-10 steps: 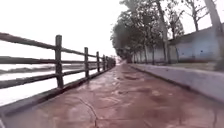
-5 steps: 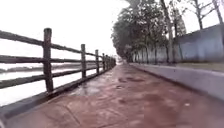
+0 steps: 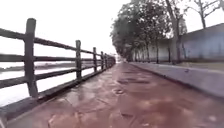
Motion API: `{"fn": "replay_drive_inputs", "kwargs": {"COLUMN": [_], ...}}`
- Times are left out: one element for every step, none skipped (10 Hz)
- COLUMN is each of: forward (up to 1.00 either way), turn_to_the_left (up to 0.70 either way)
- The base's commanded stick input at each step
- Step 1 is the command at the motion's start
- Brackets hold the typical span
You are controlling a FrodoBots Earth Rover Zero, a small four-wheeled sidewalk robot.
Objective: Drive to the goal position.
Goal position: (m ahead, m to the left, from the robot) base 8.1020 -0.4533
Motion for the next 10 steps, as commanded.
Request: {"fn": "replay_drive_inputs", "kwargs": {"forward": [1.0,1.0,1.0,1.0,1.0,1.0,1.0,1.0,1.0,1.0], "turn_to_the_left": [0.0,0.0,0.0,0.0,0.0,0.0,0.0,0.0,0.0,0.0]}}
